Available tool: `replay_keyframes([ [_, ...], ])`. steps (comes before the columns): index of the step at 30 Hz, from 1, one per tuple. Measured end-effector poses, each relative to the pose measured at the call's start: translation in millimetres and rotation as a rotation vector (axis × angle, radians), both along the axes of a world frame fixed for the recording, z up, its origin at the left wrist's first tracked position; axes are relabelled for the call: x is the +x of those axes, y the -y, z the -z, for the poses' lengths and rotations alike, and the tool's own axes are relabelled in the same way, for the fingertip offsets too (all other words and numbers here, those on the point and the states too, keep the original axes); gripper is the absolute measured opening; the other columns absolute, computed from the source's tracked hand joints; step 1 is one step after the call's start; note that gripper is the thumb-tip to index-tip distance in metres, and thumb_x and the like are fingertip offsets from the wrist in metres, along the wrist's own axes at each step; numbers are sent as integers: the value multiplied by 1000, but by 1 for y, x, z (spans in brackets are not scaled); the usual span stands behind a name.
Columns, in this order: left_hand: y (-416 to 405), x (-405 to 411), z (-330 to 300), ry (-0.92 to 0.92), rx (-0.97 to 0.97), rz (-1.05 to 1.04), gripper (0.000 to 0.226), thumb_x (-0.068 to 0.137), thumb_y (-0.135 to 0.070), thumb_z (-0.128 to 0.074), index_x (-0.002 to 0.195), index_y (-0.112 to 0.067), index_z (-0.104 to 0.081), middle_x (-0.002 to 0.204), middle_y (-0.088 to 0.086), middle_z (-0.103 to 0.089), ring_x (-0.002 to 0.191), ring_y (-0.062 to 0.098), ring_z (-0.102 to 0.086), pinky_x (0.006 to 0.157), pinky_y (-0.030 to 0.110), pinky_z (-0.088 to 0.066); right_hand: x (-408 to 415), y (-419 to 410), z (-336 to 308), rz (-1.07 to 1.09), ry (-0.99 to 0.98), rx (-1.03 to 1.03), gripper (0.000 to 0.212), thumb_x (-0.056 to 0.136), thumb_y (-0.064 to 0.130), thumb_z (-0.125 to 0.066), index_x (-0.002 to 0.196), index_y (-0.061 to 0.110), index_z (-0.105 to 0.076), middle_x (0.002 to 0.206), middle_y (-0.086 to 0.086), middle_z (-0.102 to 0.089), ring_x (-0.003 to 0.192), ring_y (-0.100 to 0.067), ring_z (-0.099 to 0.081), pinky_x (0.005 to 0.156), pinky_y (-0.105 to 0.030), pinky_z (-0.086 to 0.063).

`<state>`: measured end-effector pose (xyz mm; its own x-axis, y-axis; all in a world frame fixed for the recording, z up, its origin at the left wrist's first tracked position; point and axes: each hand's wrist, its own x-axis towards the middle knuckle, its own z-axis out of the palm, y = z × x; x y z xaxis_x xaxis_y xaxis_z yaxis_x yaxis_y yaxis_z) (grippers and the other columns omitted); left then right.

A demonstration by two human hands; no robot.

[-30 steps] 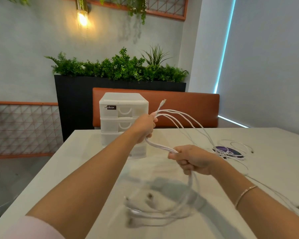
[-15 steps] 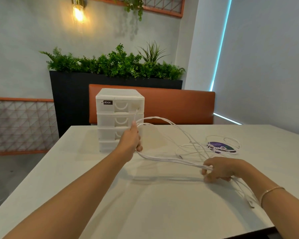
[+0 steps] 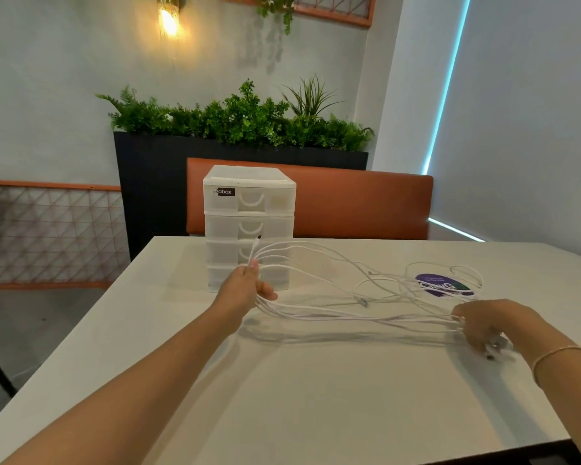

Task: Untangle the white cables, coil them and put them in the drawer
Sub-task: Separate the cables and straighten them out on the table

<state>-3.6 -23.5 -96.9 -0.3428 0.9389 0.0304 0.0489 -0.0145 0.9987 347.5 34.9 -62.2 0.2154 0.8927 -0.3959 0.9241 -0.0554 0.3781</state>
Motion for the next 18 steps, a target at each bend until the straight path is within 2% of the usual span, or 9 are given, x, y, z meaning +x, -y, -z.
replay_keyframes([
  [1,1,2,1,40,-2,0,31,102,-35,-26,87,-20,-47,67,3,-60,81,25,-65,98,44,-43,1,-2,2,-24,25,20,63,71,6,-69,131,11,-50,80,-3,-61,52,-11,-52,51,-21,-46],
  [3,3,5,3,114,-6,-14,32,103,-34,-25,87,-17,-47,68,5,-57,70,19,-63,91,41,-47,-4,-2,0,-44,62,10,67,64,10,-72,128,14,-54,94,-3,-65,66,-14,-58,57,-20,-48],
  [5,5,8,6,145,-25,-35,32,102,-34,-25,86,-17,-47,68,5,-57,68,17,-63,83,36,-49,-13,-3,-3,-28,103,-22,72,48,20,-77,118,17,-60,114,-3,-63,93,-23,-62,82,-30,-53],
  [6,5,8,8,162,-28,-48,32,102,-34,-25,86,-17,-46,67,4,-57,68,17,-64,79,34,-49,-21,1,-6,-38,129,-23,75,44,26,-80,116,18,-60,121,-3,-61,105,-26,-60,93,-37,-49],
  [8,7,8,12,188,-22,-66,30,103,-34,-24,86,-19,-45,65,4,-57,69,17,-64,78,33,-48,-48,15,-12,-154,43,57,89,53,35,-85,132,15,-49,134,-4,-53,121,-26,-52,102,-36,-43],
  [10,8,9,15,182,-5,-76,30,103,-33,-24,89,-18,-45,64,2,-58,70,17,-64,83,35,-46,-89,34,-18,-406,-247,199,87,71,38,-78,143,19,-34,144,-3,-43,129,-20,-43,104,-27,-35],
  [13,11,11,17,139,4,-76,31,103,-32,-23,101,-11,-46,66,2,-60,70,16,-62,86,37,-46,-156,56,-16,-616,-846,416,61,83,38,-67,137,25,-42,133,2,-50,107,-11,-52,89,-21,-39],
  [15,15,10,17,93,17,-63,32,103,-32,-23,109,-9,-45,70,2,-61,70,15,-60,82,35,-46,-191,57,-10,-578,-1016,512,54,86,31,-63,136,26,-41,126,1,-55,95,-11,-53,81,-21,-39],
  [18,23,3,17,-113,17,-40,35,102,-38,-23,107,-13,-47,81,0,-62,79,13,-58,72,27,-42,-227,58,0,-283,-1452,327,77,79,33,-68,142,27,-24,118,-5,-60,95,-17,-63,83,-30,-45],
])
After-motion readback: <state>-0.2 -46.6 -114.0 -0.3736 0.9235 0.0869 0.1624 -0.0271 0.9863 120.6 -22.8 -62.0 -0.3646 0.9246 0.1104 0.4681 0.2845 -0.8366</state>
